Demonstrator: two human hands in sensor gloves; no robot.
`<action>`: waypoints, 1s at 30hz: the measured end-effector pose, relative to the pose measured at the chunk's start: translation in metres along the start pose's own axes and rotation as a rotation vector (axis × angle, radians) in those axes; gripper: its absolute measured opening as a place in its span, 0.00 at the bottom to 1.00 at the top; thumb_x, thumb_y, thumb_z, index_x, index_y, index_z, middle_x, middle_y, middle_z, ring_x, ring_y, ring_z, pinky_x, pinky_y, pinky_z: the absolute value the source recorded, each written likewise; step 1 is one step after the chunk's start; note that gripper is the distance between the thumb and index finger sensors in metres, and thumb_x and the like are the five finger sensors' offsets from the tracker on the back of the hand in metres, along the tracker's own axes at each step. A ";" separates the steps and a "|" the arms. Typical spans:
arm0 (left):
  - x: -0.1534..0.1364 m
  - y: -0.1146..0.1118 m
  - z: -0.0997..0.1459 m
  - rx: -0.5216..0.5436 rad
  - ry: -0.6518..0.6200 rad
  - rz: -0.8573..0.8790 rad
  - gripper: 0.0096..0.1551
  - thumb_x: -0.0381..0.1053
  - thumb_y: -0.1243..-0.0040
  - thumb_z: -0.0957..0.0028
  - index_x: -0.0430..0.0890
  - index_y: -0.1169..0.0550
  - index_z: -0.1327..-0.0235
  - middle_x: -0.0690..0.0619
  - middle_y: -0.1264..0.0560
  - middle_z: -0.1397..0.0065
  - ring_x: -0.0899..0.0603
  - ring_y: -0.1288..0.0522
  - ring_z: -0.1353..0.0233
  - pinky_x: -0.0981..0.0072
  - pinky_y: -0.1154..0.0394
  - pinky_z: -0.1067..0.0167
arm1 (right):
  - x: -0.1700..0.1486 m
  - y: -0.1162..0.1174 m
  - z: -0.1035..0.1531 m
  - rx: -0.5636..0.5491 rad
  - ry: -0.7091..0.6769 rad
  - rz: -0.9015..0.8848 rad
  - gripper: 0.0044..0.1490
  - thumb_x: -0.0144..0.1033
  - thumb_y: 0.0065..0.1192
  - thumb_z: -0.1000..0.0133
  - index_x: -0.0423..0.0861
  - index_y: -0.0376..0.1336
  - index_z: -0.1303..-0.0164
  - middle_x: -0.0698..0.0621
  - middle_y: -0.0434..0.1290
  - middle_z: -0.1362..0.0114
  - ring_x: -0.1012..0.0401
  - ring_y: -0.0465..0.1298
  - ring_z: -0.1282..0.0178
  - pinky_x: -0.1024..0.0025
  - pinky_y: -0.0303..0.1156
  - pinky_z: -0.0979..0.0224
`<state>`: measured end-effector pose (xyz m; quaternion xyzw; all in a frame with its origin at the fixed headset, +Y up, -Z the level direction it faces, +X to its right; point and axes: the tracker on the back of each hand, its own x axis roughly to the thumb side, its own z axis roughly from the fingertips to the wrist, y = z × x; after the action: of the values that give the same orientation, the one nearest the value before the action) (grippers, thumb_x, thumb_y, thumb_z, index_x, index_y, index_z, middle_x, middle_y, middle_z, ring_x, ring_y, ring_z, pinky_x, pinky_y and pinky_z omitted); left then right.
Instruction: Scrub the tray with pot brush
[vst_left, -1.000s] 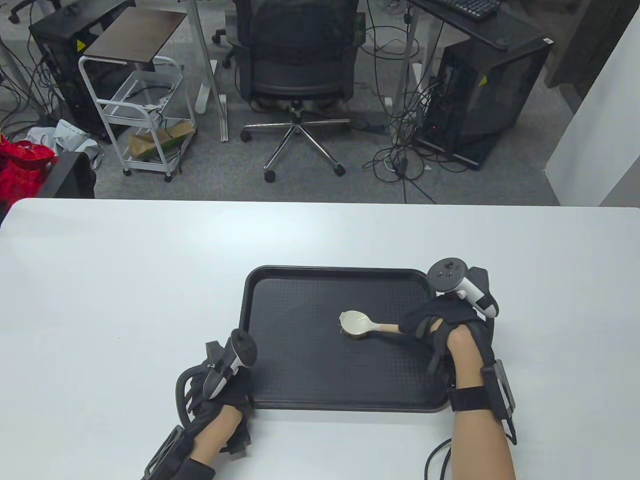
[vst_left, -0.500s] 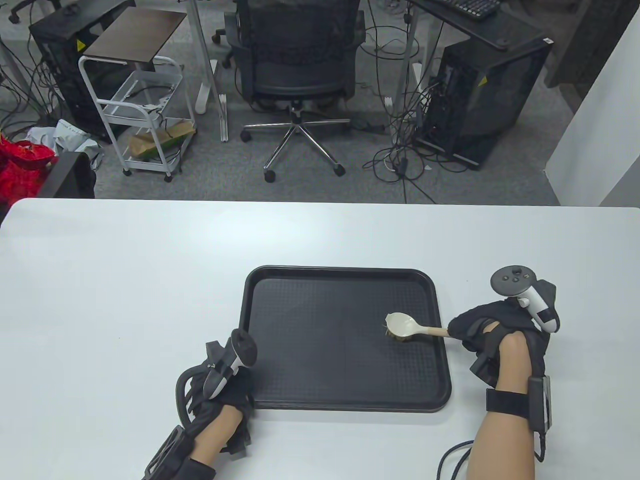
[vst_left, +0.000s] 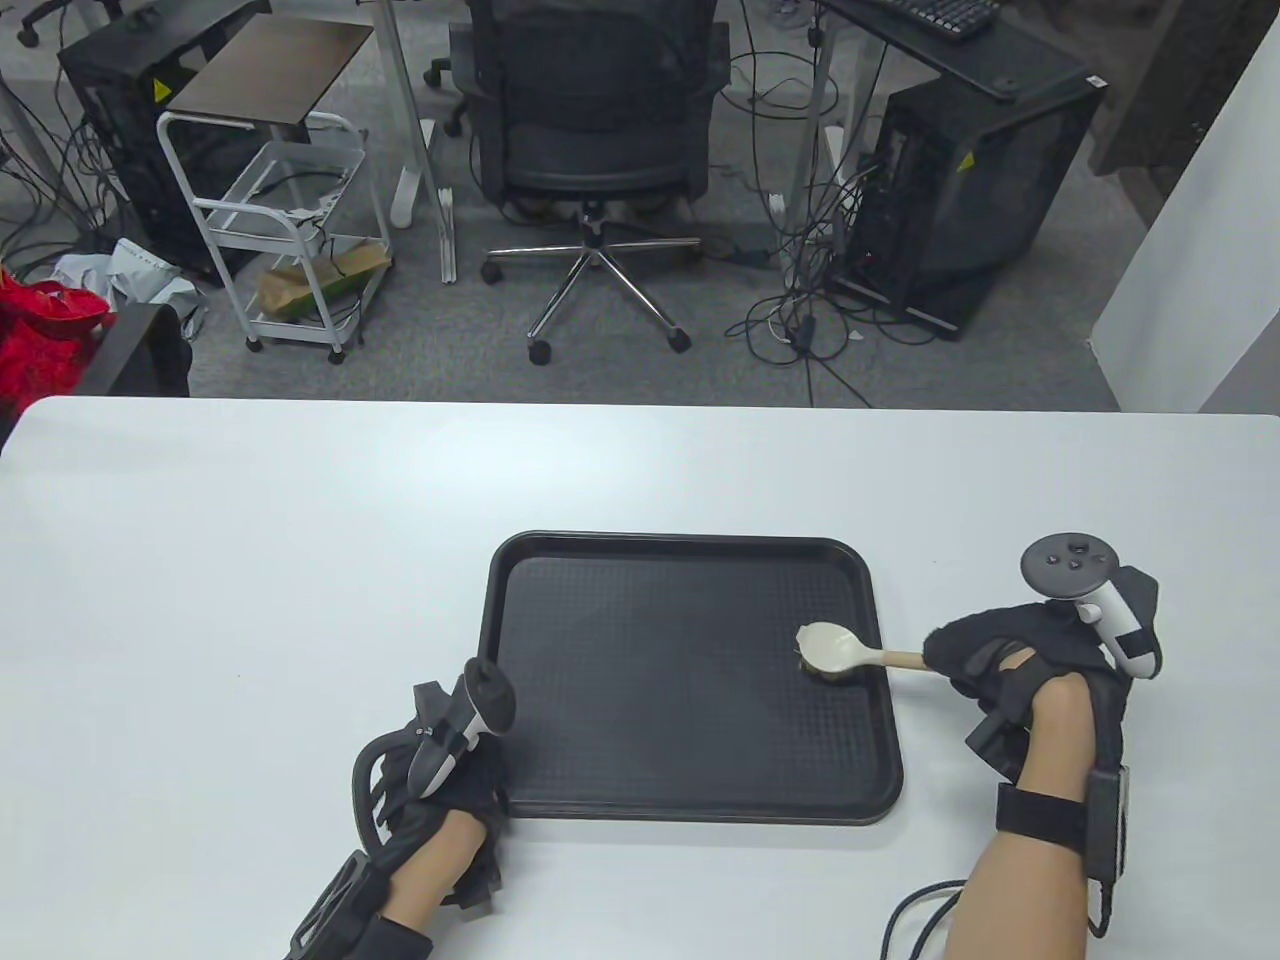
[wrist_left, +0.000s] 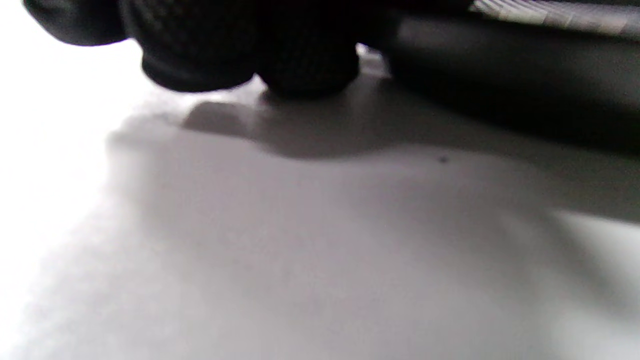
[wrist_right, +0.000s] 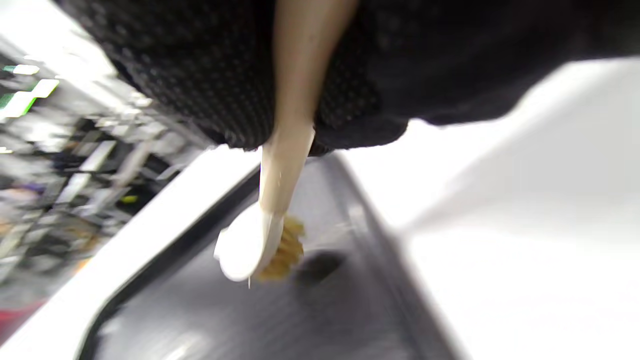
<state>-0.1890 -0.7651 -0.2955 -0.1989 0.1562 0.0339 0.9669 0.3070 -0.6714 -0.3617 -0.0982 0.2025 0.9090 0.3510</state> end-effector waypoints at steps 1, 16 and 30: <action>0.000 0.000 0.000 -0.001 -0.001 0.002 0.38 0.57 0.44 0.52 0.38 0.37 0.35 0.54 0.22 0.54 0.46 0.18 0.59 0.46 0.23 0.52 | 0.015 0.005 0.001 0.012 -0.067 -0.012 0.32 0.39 0.77 0.51 0.36 0.74 0.41 0.40 0.82 0.59 0.50 0.81 0.77 0.48 0.76 0.64; 0.000 -0.001 -0.001 0.000 -0.008 0.011 0.38 0.57 0.44 0.52 0.38 0.37 0.35 0.53 0.21 0.54 0.46 0.18 0.59 0.46 0.23 0.52 | 0.156 0.151 -0.013 0.196 -0.403 0.237 0.32 0.45 0.69 0.46 0.39 0.69 0.37 0.44 0.81 0.56 0.55 0.81 0.75 0.53 0.77 0.62; 0.000 -0.001 -0.001 -0.001 -0.012 0.010 0.38 0.57 0.44 0.52 0.38 0.37 0.35 0.53 0.21 0.54 0.46 0.18 0.59 0.46 0.23 0.52 | 0.179 0.213 -0.010 0.204 -0.443 0.302 0.32 0.45 0.67 0.46 0.39 0.68 0.37 0.44 0.81 0.55 0.54 0.81 0.74 0.53 0.78 0.62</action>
<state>-0.1898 -0.7664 -0.2961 -0.1985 0.1514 0.0403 0.9675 0.0311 -0.7115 -0.3641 0.1697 0.2237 0.9251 0.2555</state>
